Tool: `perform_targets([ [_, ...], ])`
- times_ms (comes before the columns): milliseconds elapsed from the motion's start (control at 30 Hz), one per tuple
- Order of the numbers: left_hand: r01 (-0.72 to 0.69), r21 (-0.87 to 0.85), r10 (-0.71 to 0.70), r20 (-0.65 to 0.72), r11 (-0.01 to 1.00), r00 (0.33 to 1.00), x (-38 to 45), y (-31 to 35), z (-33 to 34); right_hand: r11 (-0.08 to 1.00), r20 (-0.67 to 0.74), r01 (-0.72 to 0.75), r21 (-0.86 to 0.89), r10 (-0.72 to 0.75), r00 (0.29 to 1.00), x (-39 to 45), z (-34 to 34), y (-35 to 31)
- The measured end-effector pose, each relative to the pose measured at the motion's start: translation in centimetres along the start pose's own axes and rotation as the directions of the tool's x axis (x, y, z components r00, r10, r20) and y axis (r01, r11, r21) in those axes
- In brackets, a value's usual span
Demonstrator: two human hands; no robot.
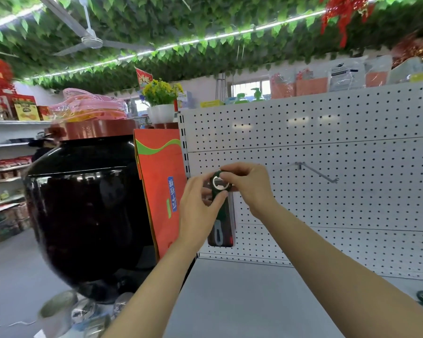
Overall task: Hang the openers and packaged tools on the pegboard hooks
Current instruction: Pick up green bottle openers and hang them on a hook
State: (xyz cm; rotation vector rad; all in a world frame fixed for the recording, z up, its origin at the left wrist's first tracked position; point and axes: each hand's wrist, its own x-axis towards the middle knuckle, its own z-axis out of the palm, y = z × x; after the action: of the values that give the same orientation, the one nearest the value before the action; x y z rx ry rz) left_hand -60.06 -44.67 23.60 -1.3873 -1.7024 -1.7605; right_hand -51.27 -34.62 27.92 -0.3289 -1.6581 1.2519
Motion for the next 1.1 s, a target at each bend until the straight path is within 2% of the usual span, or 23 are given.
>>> perform_targets([
  [267, -0.028, -0.055, 0.032, 0.065, 0.998, 0.997, -0.9, 2.4, 3.0, 0.999, -0.086, 0.035, -0.036, -0.038, 0.996, -1.8, -4.5, -1.6],
  [500, 0.0, -0.079, 0.011, 0.135, 0.997, 0.991, -2.0, 3.2, 5.7, 1.0, -0.134, -0.009, -0.014, 0.007, 0.991, -2.2, -7.2, -0.9],
  [833, 0.038, 0.081, -0.056, 0.234, 0.996, 0.971, -1.0, 3.0, 7.4, 0.997, -0.161, -0.068, -0.022, 0.063, 0.985, -0.4, -8.1, 0.6],
  [933, 0.006, 0.159, -0.055, 0.303, 0.987, 0.952, -0.4, 2.6, 8.0, 0.996, -0.19, -0.077, -0.05, 0.066, 0.98, 0.2, -8.3, 1.5],
  [1100, 0.003, 0.221, -0.079, 0.336, 0.975, 0.938, 0.4, 1.8, 9.0, 0.995, -0.219, -0.095, -0.025, 0.087, 0.972, 1.1, -8.2, 3.1],
])
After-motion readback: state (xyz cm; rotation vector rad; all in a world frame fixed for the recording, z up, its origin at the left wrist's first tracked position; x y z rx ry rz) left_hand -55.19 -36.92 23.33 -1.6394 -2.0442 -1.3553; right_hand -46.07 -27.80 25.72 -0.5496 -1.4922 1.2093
